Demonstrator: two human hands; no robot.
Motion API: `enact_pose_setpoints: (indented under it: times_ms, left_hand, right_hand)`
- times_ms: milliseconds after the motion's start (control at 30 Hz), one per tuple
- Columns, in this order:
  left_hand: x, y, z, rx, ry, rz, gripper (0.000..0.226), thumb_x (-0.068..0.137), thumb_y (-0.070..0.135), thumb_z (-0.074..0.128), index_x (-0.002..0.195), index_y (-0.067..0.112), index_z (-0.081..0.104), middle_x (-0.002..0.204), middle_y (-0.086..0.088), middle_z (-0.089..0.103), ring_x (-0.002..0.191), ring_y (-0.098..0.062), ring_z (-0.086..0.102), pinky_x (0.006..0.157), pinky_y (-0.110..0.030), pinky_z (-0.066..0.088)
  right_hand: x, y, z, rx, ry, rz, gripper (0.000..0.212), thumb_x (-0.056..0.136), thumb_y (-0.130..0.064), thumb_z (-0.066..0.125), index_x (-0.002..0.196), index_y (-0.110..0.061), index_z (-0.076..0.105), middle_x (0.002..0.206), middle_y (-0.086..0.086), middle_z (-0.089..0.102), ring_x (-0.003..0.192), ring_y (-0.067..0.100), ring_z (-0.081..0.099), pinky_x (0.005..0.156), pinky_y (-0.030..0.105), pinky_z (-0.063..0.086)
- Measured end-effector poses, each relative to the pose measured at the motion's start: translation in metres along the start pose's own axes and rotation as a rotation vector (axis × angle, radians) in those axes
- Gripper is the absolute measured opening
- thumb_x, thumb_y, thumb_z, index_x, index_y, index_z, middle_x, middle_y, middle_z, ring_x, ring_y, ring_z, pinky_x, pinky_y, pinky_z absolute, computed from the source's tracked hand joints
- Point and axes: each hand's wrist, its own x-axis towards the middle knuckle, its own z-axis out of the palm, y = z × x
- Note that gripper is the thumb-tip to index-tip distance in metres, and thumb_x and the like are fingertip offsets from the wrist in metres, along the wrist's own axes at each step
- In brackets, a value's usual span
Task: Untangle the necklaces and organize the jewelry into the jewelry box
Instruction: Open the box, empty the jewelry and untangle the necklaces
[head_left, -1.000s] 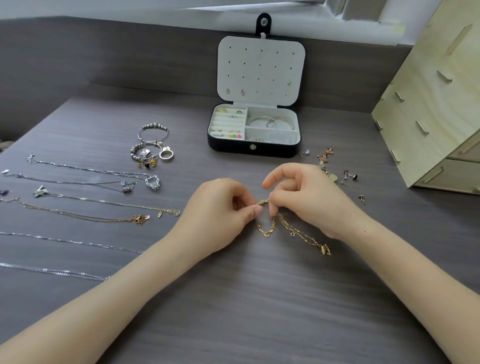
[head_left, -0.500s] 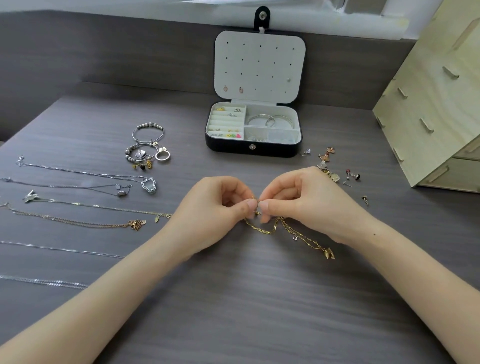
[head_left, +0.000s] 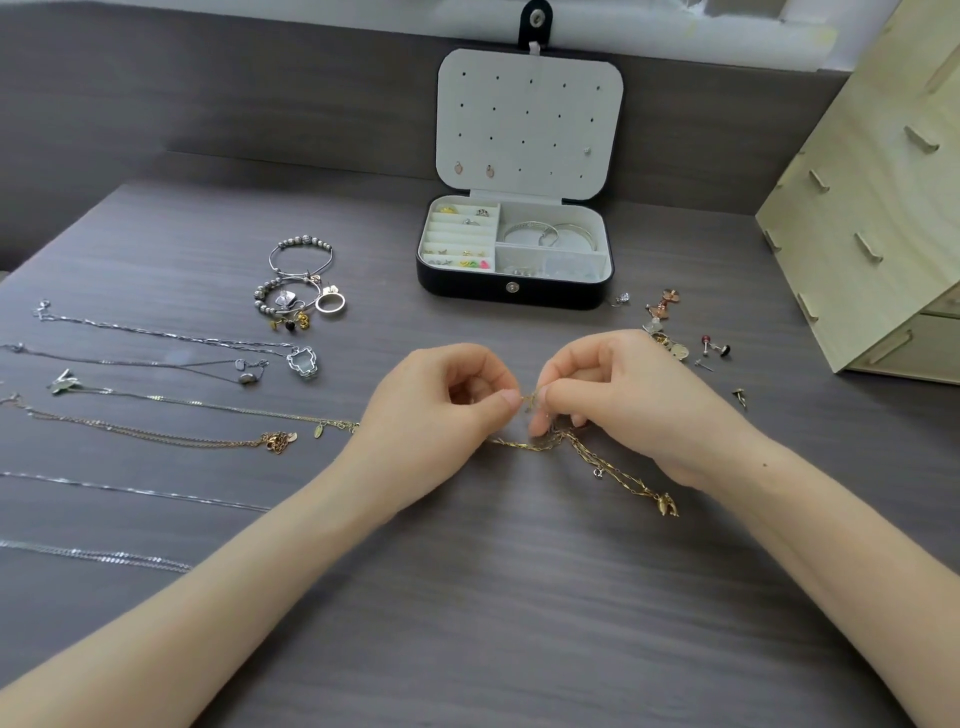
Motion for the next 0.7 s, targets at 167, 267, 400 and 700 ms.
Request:
enact_pose_setpoints:
  times_ms: [167,267,400,700]
  left_hand:
    - [-0.0012,-0.0010,0.0013,-0.135,0.071,0.073,0.008,0.074,0.027,0.059,0.068,0.021,0.060,0.058,0.004,0.049,0.055,-0.008,0.040,0.053,-0.015,0.032]
    - [-0.0018,-0.0020,0.0036,-0.130,0.071,0.086,0.009,0.077,0.028,0.056,0.070,0.023,0.057,0.056,0.007,0.044,0.055,-0.007,0.037,0.051,-0.015,0.030]
    - [-0.0030,-0.0022,0.0065,-0.124,0.059,0.105,0.013,0.083,0.032,0.050,0.075,0.022,0.052,0.060,0.010,0.042,0.058,-0.007,0.035,0.054,-0.017,0.029]
    - [-0.0074,0.0075,0.0042,-0.103,0.140,0.229,0.015,0.099,0.026,0.040,0.085,0.020,0.042,0.057,0.005,0.032,0.052,-0.008,0.026,0.049,-0.016,0.025]
  right_hand:
    - [0.0008,0.0013,0.0023,-0.086,0.041,0.058,0.012,0.074,-0.008,0.057,0.066,-0.011,0.065,0.061,0.002,0.070,0.055,0.013,0.050,0.058,0.026,0.043]
    - [0.0020,0.0001,0.0058,-0.156,0.080,0.051,0.013,0.073,-0.011,0.056,0.064,-0.014,0.066,0.057,-0.002,0.069,0.046,0.001,0.048,0.057,0.023,0.039]
    - [0.0028,-0.0008,0.0056,-0.141,0.077,0.070,0.015,0.075,-0.010,0.055,0.064,-0.012,0.065,0.057,0.000,0.069,0.051,0.009,0.048,0.056,0.023,0.042]
    - [0.0049,-0.0023,-0.0008,0.015,0.046,0.102,0.015,0.073,0.002,0.059,0.064,-0.007,0.066,0.065,0.007,0.071,0.044,0.004,0.046,0.043,0.009,0.037]
